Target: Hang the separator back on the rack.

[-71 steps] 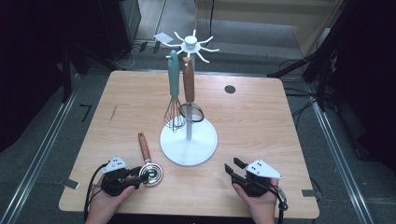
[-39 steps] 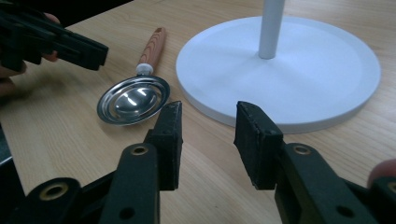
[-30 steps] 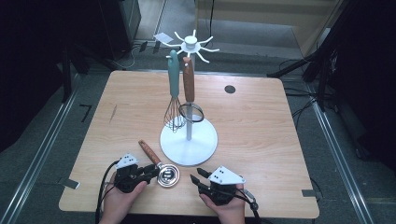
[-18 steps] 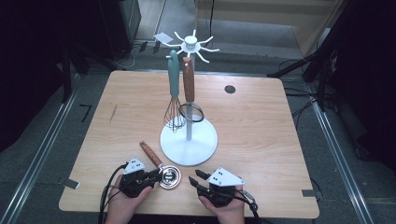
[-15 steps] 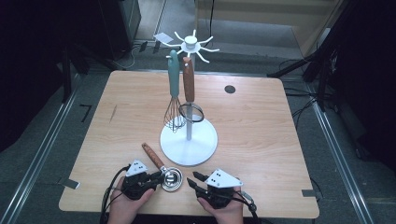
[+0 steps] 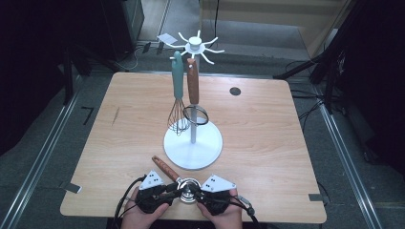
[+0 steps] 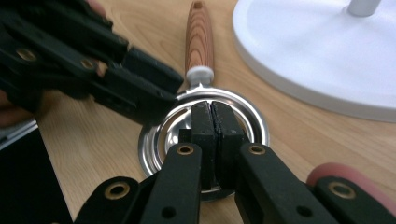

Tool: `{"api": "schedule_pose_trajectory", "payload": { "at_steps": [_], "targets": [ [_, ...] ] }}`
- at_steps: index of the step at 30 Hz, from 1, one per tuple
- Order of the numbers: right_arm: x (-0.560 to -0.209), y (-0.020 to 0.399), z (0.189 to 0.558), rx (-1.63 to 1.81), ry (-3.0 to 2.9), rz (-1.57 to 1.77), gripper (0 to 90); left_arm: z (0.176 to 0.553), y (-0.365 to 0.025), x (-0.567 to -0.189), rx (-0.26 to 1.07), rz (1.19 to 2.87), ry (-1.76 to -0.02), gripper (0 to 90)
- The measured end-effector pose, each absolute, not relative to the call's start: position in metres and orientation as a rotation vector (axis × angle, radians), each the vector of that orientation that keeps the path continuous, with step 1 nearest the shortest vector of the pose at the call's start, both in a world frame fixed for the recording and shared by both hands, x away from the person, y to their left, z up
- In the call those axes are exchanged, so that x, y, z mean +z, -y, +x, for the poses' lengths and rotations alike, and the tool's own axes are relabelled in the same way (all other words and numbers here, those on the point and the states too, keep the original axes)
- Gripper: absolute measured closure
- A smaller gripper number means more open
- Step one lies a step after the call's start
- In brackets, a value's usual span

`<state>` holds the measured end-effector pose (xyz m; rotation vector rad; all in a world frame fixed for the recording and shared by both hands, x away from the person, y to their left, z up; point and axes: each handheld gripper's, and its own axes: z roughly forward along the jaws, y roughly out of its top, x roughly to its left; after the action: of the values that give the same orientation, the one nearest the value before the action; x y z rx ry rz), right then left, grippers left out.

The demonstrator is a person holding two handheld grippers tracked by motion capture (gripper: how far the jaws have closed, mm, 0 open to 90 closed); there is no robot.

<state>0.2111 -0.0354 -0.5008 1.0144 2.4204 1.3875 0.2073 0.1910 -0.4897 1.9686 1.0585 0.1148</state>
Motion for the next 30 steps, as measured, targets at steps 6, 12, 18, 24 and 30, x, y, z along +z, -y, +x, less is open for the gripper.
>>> {"api": "schedule_pose_trajectory", "payload": {
  "at_steps": [6, 12, 18, 24, 30],
  "targets": [
    [-0.504, 0.035, 0.213, 1.317, -2.474, 1.040, 90.0, 0.213, -0.223, -0.480, 0.210, 1.881, -1.063, 58.3],
    [-0.505, 0.043, 0.212, 1.319, -2.483, 1.040, 89.8, 0.227, -0.277, -0.478, 0.373, 1.780, -1.205, 43.3],
    [-0.504, 0.059, 0.210, 1.311, -2.510, 1.025, 87.8, 0.235, -0.321, -0.477, 0.455, 1.675, -1.319, 35.3],
    [-0.501, 0.078, 0.205, 1.258, -2.544, 0.983, 86.6, 0.240, -0.351, -0.479, 0.516, 1.625, -1.390, 29.9],
    [-0.497, 0.093, 0.202, 1.191, -2.563, 0.935, 83.6, 0.241, -0.361, -0.481, 0.526, 1.601, -1.415, 25.8]
  ]
}}
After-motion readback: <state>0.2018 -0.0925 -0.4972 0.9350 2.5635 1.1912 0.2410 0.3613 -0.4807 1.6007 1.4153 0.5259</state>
